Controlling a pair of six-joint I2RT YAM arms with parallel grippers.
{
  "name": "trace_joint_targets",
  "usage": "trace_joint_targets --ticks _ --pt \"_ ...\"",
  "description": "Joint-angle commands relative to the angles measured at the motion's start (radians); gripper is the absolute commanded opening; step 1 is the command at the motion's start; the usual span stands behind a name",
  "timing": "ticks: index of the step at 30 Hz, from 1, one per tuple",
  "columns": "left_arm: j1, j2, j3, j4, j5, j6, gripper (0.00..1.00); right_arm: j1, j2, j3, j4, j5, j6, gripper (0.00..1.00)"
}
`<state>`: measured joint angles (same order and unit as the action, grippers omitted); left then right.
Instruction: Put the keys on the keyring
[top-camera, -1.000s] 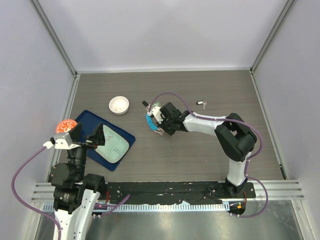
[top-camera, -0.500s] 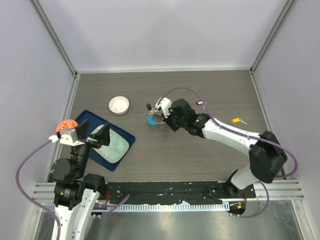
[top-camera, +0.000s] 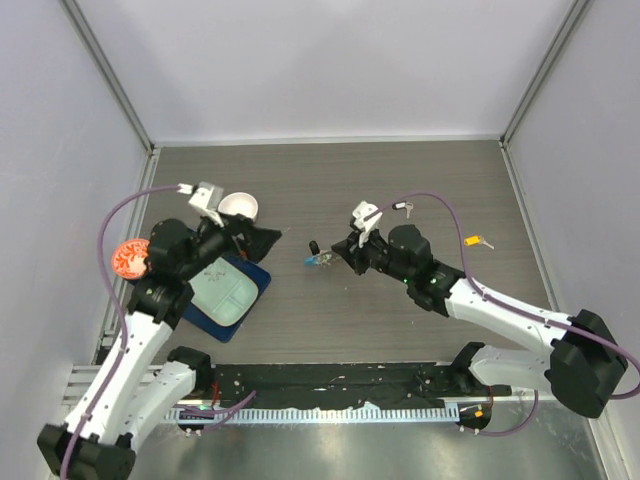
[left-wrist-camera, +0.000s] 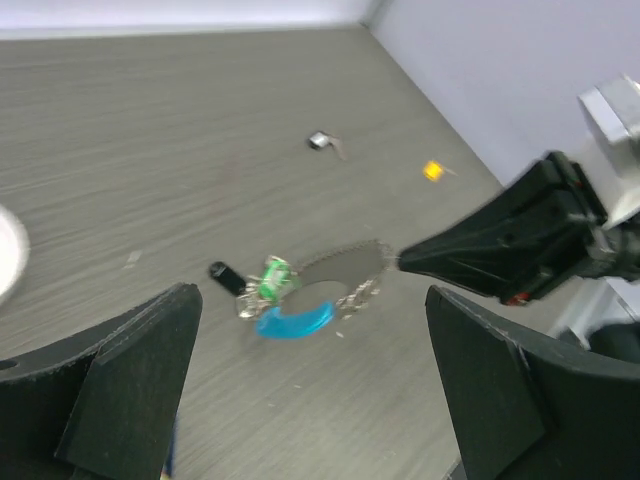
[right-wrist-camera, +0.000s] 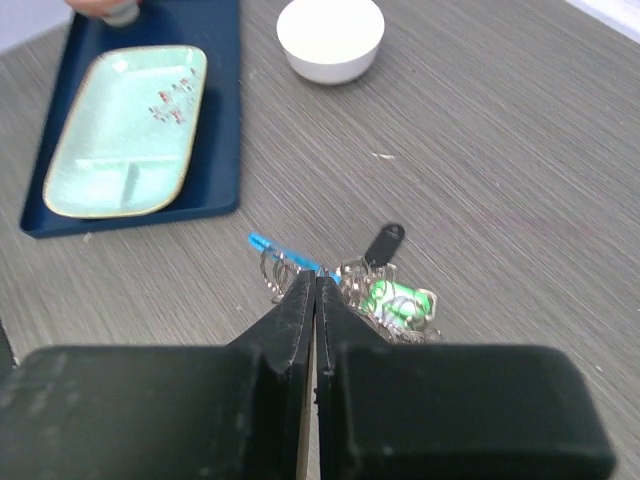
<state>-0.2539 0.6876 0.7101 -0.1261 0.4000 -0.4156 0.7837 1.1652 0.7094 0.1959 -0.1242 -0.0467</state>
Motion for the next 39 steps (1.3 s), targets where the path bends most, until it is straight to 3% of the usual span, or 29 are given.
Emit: trace_joint_targets --ticks 1,5,10,14,15,21,25,31,39 --pt "-0.139 0.120 0.101 0.075 0.093 0.058 1.00 0.003 -0.093 -0.103 0.365 -0.038 0.128 0.01" --pt "-0.257 0.187 0.140 0.072 0.030 0.168 1.00 0.002 -0.134 -0.208 0.543 -0.052 0.180 0.01" --pt "-0.266 0.248 0.163 0.115 0.075 0.201 1.00 -0.012 -0.165 -0.255 0.703 -0.084 0.223 0.01" --pt "-0.266 0.274 0.163 0.178 0.091 0.218 1.00 -0.066 -0.159 -0.303 0.827 -0.001 0.307 0.01" --pt "-0.269 0.286 0.157 0.190 0.083 0.204 1.00 -0.084 -0.138 -0.301 0.852 -0.093 0.345 0.01" --pt "-0.268 0.323 0.117 0.325 0.094 0.152 1.00 -0.208 -0.078 -0.275 0.997 -0.287 0.479 0.01" --pt "-0.268 0.357 0.104 0.382 0.183 0.204 1.00 -0.245 -0.016 -0.254 1.114 -0.471 0.574 0.01" --pt "-0.268 0.423 0.103 0.485 0.353 0.242 0.89 -0.288 0.019 -0.211 1.110 -0.592 0.600 0.01" --pt "-0.268 0.483 0.155 0.379 0.571 0.336 0.77 -0.302 0.031 -0.160 1.044 -0.739 0.578 0.01"
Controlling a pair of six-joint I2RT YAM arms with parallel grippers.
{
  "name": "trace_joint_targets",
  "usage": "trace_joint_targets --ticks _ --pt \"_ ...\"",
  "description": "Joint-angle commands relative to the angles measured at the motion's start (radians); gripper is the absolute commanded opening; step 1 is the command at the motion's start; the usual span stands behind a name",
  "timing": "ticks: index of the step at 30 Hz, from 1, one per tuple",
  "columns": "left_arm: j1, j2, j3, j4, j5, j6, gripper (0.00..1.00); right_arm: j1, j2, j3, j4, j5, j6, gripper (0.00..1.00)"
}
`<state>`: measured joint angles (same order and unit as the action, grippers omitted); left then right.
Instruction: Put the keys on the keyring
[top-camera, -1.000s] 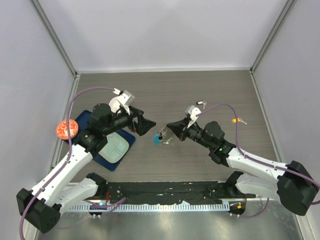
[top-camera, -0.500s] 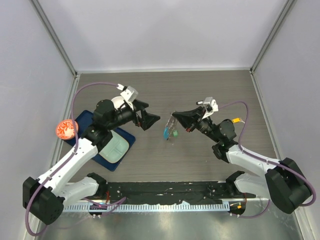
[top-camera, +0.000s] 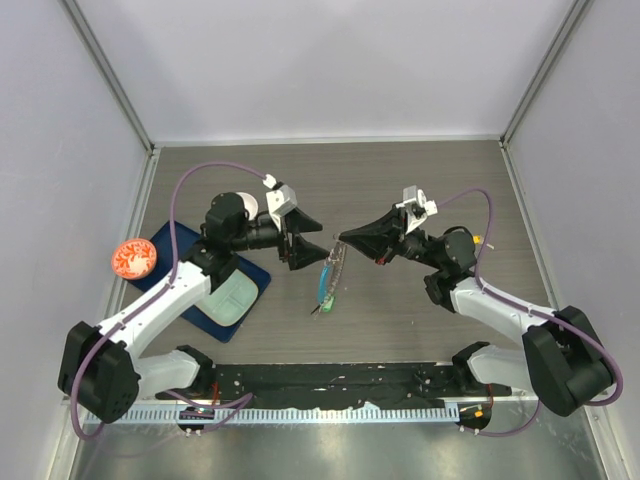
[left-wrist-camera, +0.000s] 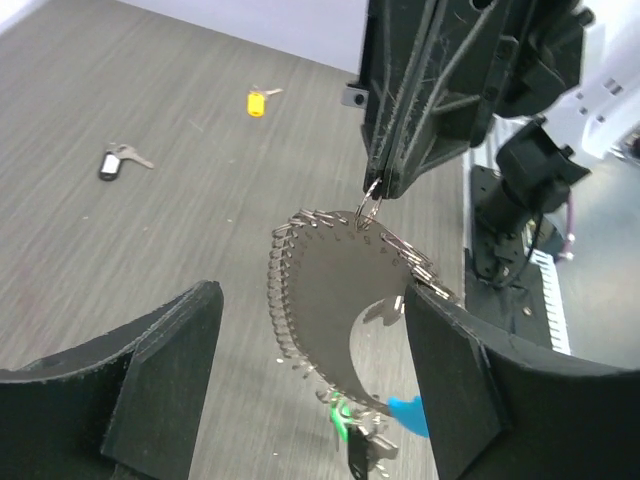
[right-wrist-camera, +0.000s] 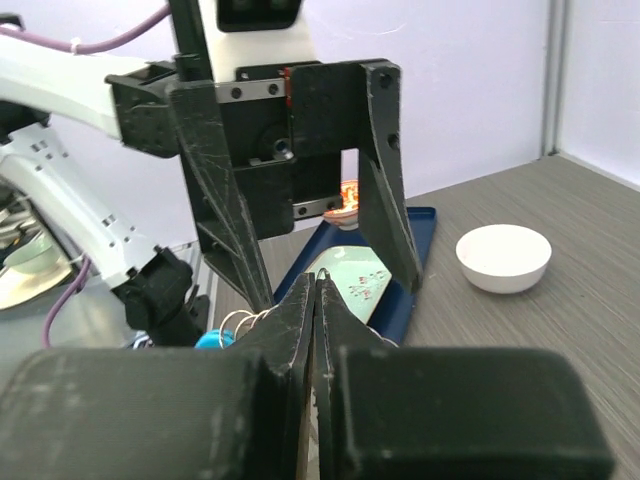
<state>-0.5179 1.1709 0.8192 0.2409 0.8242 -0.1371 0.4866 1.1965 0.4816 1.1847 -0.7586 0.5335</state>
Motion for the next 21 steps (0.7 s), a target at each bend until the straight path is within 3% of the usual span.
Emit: trace_joint_targets --ticks 1,13,21 --pt "-0.004 0.001 0.047 0.026 0.160 0.056 0.74 -0.003 0.002 0.078 0.049 -0.120 -0.007 0.01" --pt "-0.004 0.027 0.069 0.118 0.256 -0.064 0.49 -0.005 0.023 0.107 0.024 -0.222 -0.021 0.01" --pt "-0.005 0.053 0.078 0.126 0.247 -0.098 0.41 -0.008 0.031 0.109 0.023 -0.222 -0.024 0.01"
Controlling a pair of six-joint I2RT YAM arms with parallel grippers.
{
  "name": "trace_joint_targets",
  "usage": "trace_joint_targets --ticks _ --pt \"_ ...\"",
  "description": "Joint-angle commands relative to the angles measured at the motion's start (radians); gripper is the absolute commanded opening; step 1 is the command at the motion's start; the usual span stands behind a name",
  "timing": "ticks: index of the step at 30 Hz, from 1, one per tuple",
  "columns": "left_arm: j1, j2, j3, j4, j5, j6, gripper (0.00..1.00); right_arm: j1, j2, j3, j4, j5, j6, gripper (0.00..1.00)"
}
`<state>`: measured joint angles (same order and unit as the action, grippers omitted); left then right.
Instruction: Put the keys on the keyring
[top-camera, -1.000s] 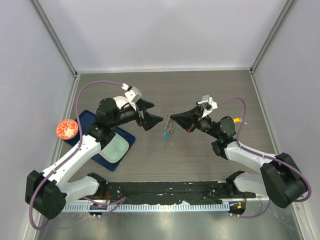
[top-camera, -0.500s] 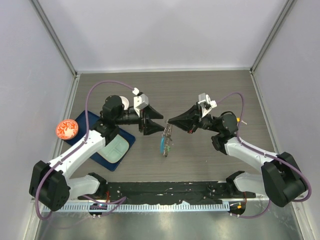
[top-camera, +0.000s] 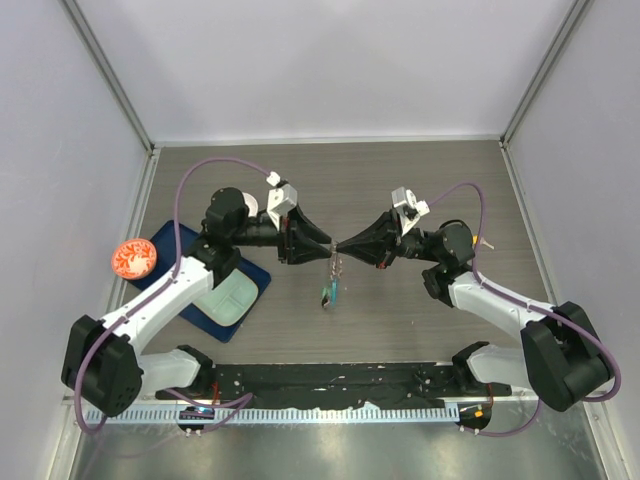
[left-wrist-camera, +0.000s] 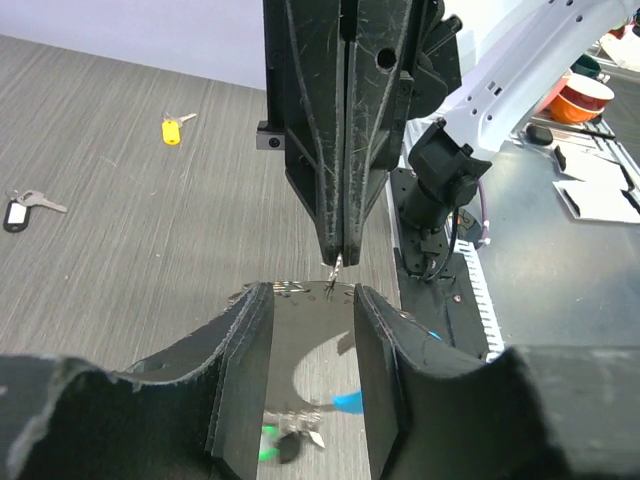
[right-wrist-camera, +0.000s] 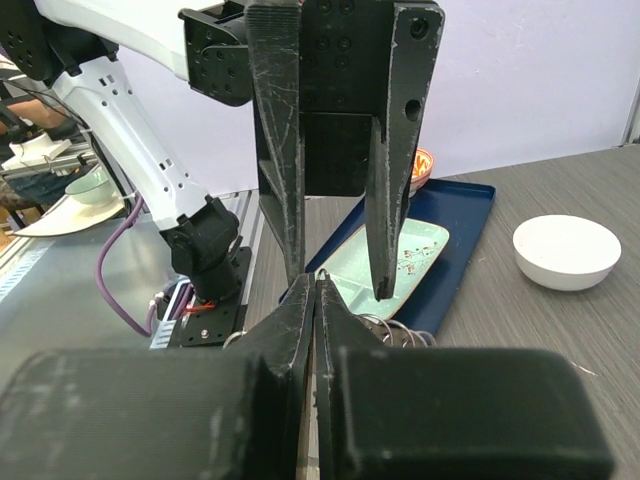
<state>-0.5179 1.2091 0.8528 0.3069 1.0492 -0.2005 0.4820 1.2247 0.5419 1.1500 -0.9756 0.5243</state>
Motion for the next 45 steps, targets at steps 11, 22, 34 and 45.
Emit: trace_joint_targets --ticks 11,22,34,45 --pt "-0.022 0.032 0.051 0.044 0.006 -0.056 0.25 -0.002 0.006 0.046 0.048 0.003 -0.018 0.01" --pt "-0.022 -0.075 0.121 -0.265 -0.142 0.137 0.00 -0.003 -0.060 0.047 -0.064 0.099 -0.027 0.45" --pt "-0.021 -0.315 -0.033 -0.260 -0.336 0.170 0.00 -0.029 -0.263 -0.005 -0.438 0.541 -0.069 1.00" --pt "-0.021 -0.416 -0.081 -0.350 -0.535 0.179 0.00 -0.060 -0.182 0.248 -1.142 1.104 -0.311 0.97"
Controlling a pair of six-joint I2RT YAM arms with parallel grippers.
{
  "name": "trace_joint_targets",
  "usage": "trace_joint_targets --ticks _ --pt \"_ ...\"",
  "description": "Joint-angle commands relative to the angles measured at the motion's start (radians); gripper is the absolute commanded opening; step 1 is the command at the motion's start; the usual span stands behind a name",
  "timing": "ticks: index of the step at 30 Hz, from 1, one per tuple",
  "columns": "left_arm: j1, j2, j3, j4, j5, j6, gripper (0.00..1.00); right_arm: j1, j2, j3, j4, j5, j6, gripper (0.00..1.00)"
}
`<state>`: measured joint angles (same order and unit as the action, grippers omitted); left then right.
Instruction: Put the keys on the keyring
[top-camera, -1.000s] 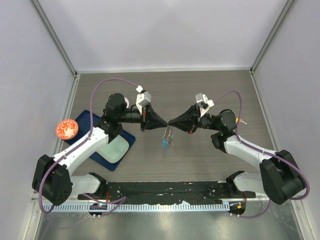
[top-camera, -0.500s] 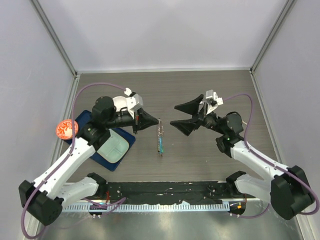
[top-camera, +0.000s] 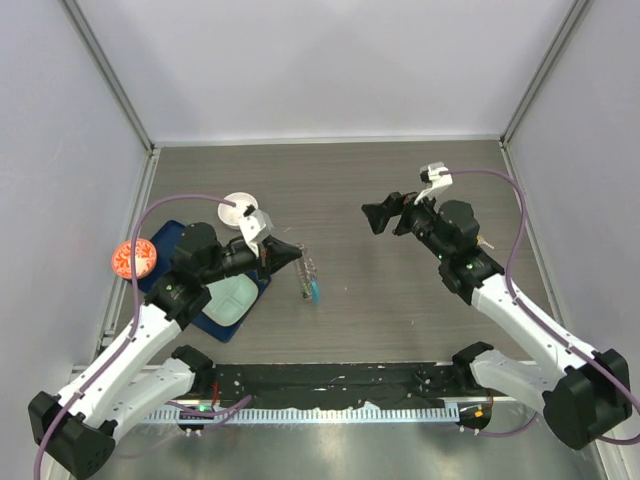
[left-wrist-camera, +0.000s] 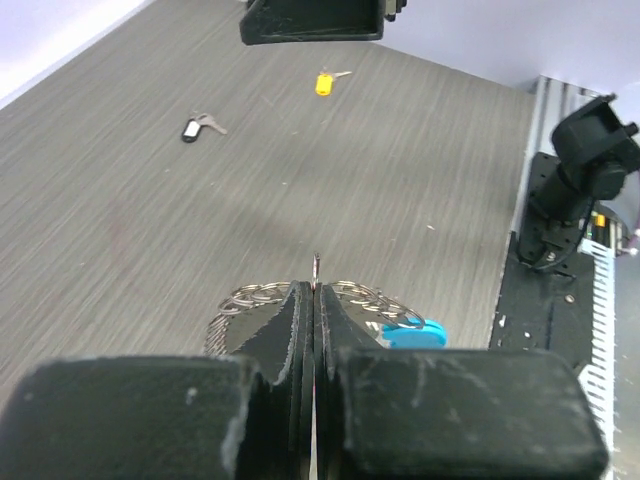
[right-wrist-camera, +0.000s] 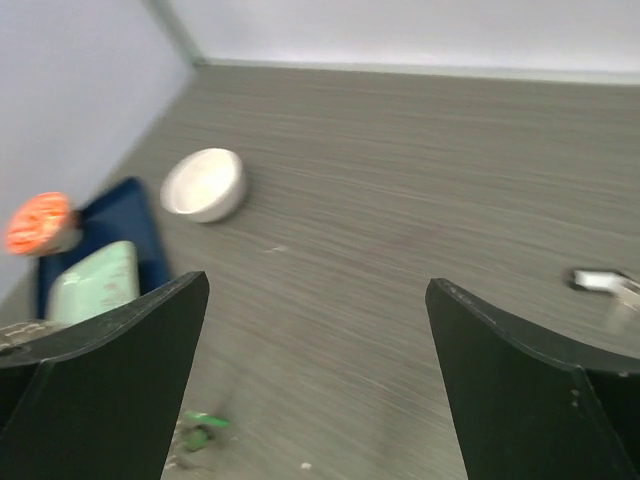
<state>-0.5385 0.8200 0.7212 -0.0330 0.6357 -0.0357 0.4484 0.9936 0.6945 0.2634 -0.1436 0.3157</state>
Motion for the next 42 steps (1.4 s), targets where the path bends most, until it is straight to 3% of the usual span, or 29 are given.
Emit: trace_joint_targets --ticks 1,11,21,27,42 --pt "0.000 -0.022 0.056 -0.036 -0.140 0.014 0.00 -0.034 0.088 0.105 -0.297 0.286 -0.115 0.96" --pt "0.000 -0.022 0.061 -0.114 -0.298 0.031 0.00 -0.166 0.405 0.247 -0.313 0.391 -0.099 0.76" --pt "0.000 -0.036 0.047 -0.120 -0.370 0.072 0.00 -0.264 0.738 0.456 -0.299 0.335 -0.106 0.40" --pt "-0.002 -0.032 0.043 -0.108 -0.372 0.066 0.00 -0.264 0.832 0.468 -0.224 0.312 -0.106 0.32" --pt "-0.002 -0.032 0.038 -0.102 -0.363 0.065 0.00 -0.264 0.942 0.531 -0.150 0.334 -0.128 0.25"
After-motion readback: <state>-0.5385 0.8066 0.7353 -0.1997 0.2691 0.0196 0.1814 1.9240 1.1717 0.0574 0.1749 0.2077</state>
